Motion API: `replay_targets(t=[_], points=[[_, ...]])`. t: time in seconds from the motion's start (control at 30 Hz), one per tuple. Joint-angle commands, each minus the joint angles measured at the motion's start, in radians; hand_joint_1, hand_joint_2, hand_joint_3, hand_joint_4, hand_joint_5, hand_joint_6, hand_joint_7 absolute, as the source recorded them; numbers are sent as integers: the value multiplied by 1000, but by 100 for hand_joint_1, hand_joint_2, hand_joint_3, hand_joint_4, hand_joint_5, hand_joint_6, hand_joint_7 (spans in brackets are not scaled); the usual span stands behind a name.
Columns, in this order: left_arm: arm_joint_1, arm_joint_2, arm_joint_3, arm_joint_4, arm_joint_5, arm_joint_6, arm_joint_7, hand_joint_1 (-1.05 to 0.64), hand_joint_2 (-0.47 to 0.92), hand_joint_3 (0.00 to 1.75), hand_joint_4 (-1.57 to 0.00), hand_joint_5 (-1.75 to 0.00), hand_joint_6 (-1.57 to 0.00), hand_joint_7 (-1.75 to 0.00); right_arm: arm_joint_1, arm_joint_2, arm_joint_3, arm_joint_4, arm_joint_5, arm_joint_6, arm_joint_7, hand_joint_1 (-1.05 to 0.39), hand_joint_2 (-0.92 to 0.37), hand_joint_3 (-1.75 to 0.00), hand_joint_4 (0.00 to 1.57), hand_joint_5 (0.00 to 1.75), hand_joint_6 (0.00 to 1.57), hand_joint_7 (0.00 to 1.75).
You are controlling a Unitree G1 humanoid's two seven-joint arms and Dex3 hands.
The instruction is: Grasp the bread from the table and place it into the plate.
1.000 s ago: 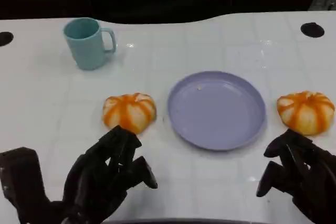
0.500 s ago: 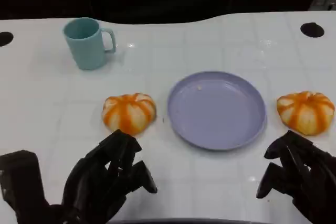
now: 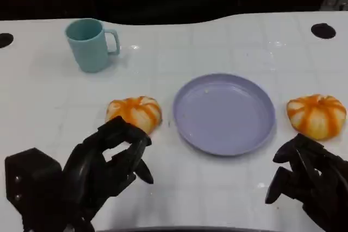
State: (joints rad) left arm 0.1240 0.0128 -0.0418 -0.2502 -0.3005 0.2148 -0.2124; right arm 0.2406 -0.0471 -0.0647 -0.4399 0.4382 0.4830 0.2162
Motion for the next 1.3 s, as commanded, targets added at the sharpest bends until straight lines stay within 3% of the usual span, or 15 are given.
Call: replay_targets(t=[0.03, 0.07, 0.13, 0.3, 0.33, 0.43, 0.73, 0.8, 1.1, 1.3], points=[[-46, 145, -64, -9, 273, -155, 4, -52, 91, 23, -41, -133, -45, -86, -14, -2, -11, 7, 14, -4, -4, -48, -92, -35, 66, 175, 51, 161], [-62, 190, -85, -14, 368, -201, 11, -50, 91, 14, -33, -118, -44, -60, -17, -1, -12, 9, 16, -3, -4, -48, -92, -35, 66, 175, 51, 161], [-77, 232, -104, -15, 483, -248, 29, -49, 92, 5, -23, -104, -45, -34, -19, -3, -10, 10, 11, -3, -3, -48, -92, -34, 66, 175, 51, 161], [-111, 300, -125, -11, 700, -299, 78, -54, 91, 0, -18, -82, -48, -8, -20, -5, -4, 9, -1, -1, -10, -48, -92, -35, 65, 175, 51, 160], [-121, 314, -127, -7, 740, -307, 84, -55, 91, 0, -18, -70, -47, -4, -21, -3, -4, 9, 1, 0, -11, -48, -92, -35, 65, 175, 51, 160], [-142, 336, -129, 5, 815, -328, 96, -56, 91, 0, -17, -59, -45, -1, -20, 1, -5, 10, 4, 0, -14, -48, -92, -34, 65, 175, 51, 160], [-256, 419, -180, 36, 1061, -309, 57, -57, 87, 0, -1, -55, -33, 0, -20, -4, 0, 4, 0, 3, -19, -47, -92, -37, 65, 175, 51, 161], [-294, 426, -204, 58, 1106, -286, 26, -56, 85, 0, 0, -46, -28, 0, -20, -5, 1, 6, -2, 1, -19, -48, -92, -37, 65, 175, 51, 161], [-449, 411, -306, 234, 1206, -216, -69, -56, 83, 0, 0, -28, -21, -1, -15, -4, 0, 2, 4, 2, -17, -48, -92, -36, 64, 175, 51, 161], [-547, 374, -360, 410, 1205, -201, -53, -55, 83, 0, 0, -28, -21, -1, -11, -5, 3, -8, -2, 11, -28, -48, -92, -35, 64, 175, 51, 161]])
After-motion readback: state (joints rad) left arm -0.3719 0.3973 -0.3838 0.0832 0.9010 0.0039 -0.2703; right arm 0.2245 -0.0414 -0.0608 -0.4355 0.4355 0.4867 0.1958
